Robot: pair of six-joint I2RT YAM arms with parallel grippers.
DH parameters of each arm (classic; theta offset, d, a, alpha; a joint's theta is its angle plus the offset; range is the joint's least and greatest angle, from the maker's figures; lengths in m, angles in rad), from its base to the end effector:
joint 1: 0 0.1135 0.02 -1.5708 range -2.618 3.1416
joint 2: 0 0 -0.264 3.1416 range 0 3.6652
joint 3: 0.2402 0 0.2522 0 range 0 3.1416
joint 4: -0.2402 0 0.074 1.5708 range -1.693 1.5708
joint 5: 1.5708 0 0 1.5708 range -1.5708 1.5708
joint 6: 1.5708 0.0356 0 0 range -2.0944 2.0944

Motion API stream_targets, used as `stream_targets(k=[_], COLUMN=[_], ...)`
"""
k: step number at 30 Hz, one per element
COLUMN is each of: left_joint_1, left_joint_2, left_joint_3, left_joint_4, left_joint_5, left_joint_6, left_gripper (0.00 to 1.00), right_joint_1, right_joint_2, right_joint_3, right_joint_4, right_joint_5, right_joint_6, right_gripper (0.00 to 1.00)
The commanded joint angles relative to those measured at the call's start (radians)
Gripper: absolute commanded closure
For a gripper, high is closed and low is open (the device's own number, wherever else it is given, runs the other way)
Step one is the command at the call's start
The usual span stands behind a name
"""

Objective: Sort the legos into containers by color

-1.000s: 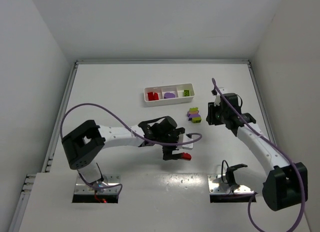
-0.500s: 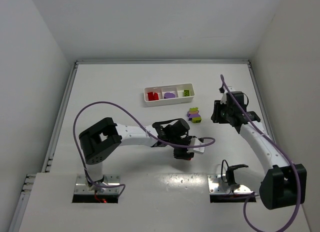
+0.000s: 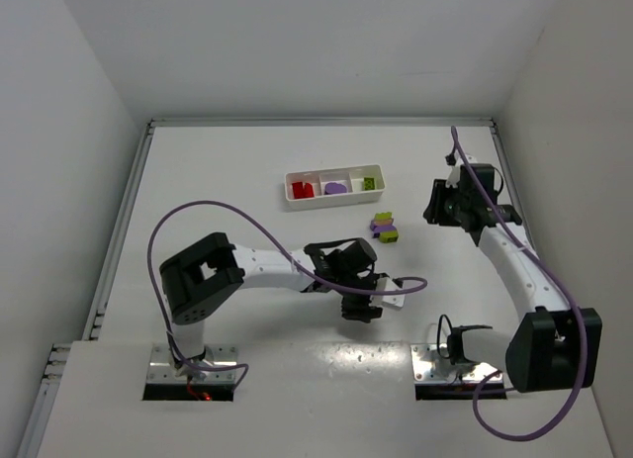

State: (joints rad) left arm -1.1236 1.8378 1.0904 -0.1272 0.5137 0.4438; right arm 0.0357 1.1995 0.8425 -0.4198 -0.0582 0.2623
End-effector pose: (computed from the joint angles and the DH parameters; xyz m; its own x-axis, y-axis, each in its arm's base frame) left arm 0.1474 -0.3479 0.1651 0.0960 0.6645 -0.7411 0.9748 -0.2136 -0.0652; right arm 0.2526 0.0111 0.2533 -0.6966 0.2342 -0.6782 0.1072 0.9686 0.2243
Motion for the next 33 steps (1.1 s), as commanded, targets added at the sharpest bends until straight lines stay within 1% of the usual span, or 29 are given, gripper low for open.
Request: stream_targets(k=[1,6,7,9,10,11,13,14,16,17,18,19,21,22,23,25,26,27,29,30,32,33], left_joint_1=[-0.013,-0.013,-0.013,-0.013,-0.013,-0.013,0.002,0.027,0.065,0.114,0.146,0.221,0.304,0.344,0.425,0.504,0.540,0.601,0.648,0.689,0.722,0.743], left_joint_2=[0.029,0.041,0.050,0.051,0.051,0.035,0.005,-0.046,-0.109,-0.142,-0.211,-0.242,-0.294,-0.295,-0.295,-0.269,-0.232,-0.209,-0.161,-0.108,-0.056,-0.005], left_joint_3=[-0.003,-0.003,-0.003,-0.003,-0.003,-0.013,-0.032,-0.041,-0.055,-0.055,-0.055,-0.031,0.017,0.047,0.118,0.187,0.250,0.278,0.319,0.359,0.396,0.429], left_joint_4=[-0.008,-0.008,-0.008,-0.008,-0.008,-0.008,0.009,0.023,0.047,0.047,0.047,0.047,-0.015,-0.015,-0.072,-0.113,-0.139,-0.149,-0.149,-0.149,-0.149,-0.149], left_joint_5=[-0.040,-0.069,-0.069,-0.069,-0.078,-0.078,-0.078,-0.078,-0.078,-0.078,-0.089,-0.089,-0.102,-0.112,-0.112,-0.136,-0.147,-0.159,-0.193,-0.193,-0.193,-0.178], left_joint_6=[-0.004,0.006,0.016,0.016,0.016,0.016,-0.017,-0.037,-0.074,-0.118,-0.146,-0.201,-0.235,-0.244,-0.244,-0.254,-0.266,-0.266,-0.296,-0.315,-0.350,-0.378], left_gripper=[0.41,0.40,0.43,0.54,0.65,0.72,0.83,0.87,0.90,0.91,0.91,0.91,0.91,0.91,0.91,0.90,0.90,0.90,0.90,0.88,0.88,0.88], right_joint_1=[-0.016,-0.025,-0.025,-0.025,-0.025,-0.025,-0.025,-0.025,-0.016,-0.016,-0.016,-0.007,0.003,0.003,0.012,0.023,0.036,0.036,0.065,0.066,0.092,0.092], right_joint_2=[0.015,0.035,0.035,0.035,0.035,0.035,0.035,0.047,0.058,0.070,0.090,0.103,0.152,0.152,0.188,0.225,0.247,0.290,0.333,0.375,0.417,0.435], right_joint_3=[0.061,0.079,0.079,0.079,0.079,0.079,0.089,0.089,0.099,0.108,0.121,0.130,0.161,0.171,0.184,0.236,0.254,0.300,0.348,0.395,0.441,0.482], right_joint_4=[0.042,0.042,0.042,0.042,0.042,0.052,0.061,0.061,0.082,0.091,0.113,0.113,0.151,0.160,0.161,0.176,0.187,0.187,0.196,0.196,0.196,0.196], right_joint_5=[-0.034,-0.052,-0.052,-0.063,-0.072,-0.072,-0.084,-0.084,-0.095,-0.116,-0.152,-0.164,-0.201,-0.210,-0.210,-0.219,-0.232,-0.232,-0.241,-0.253,-0.262,-0.275], right_joint_6=[0.006,0.006,0.006,0.006,0.006,0.006,0.006,-0.004,-0.015,-0.015,-0.015,-0.015,-0.015,-0.015,-0.015,-0.024,-0.024,-0.035,-0.035,-0.035,-0.035,-0.035], right_gripper=[1.00,1.00,1.00,1.00,1.00,1.00,1.00,1.00,1.00,1.00,1.00,1.00,1.00,1.00,1.00,1.00,1.00,1.00,1.00,1.00,1.00,1.00])
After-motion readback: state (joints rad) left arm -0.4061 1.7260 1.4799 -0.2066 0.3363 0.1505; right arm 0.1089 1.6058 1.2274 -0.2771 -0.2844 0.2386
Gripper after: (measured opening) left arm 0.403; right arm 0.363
